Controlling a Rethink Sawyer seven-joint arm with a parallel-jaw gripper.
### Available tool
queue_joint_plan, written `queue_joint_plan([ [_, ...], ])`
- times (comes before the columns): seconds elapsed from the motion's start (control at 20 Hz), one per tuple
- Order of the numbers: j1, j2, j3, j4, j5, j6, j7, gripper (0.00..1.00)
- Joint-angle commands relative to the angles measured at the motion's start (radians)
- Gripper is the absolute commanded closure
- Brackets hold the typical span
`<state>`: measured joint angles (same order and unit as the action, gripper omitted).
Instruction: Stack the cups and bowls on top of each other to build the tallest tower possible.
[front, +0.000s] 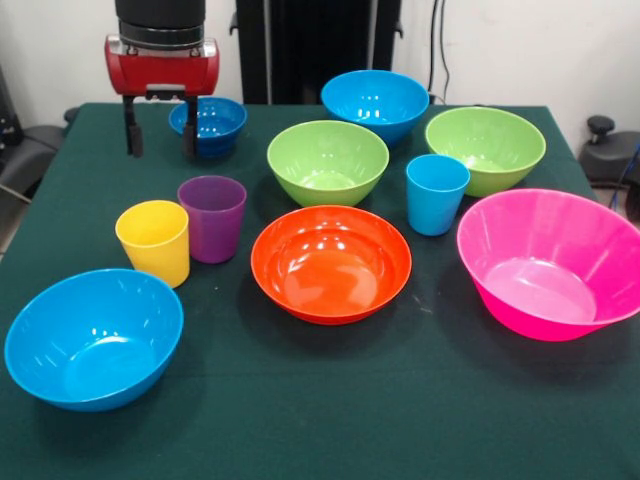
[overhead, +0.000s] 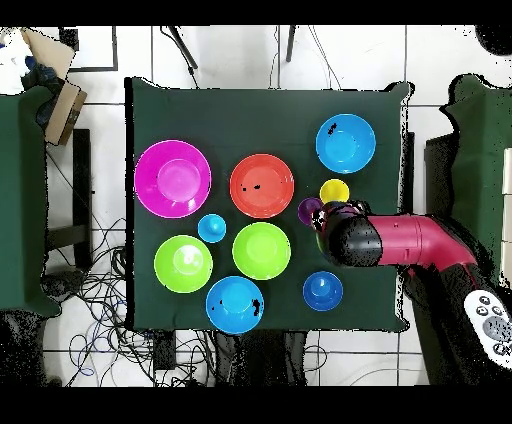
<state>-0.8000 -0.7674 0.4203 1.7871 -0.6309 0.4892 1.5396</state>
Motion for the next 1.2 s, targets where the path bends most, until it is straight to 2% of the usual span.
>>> queue_joint_plan([
  [0.05,0.032,0.032,-0.032,0.050,0.011,0.080,0.044,0.00],
  [0.35,0.028,0.053,-0.029,0.044,0.040,0.105,0.042,0.00],
  [0.6,0.052,0.057,-0.040,0.025,0.044,0.148,0.028,0.00],
  [1.2,0.093,0.059,-0.050,-0.008,0.024,0.213,-0.007,0.00],
])
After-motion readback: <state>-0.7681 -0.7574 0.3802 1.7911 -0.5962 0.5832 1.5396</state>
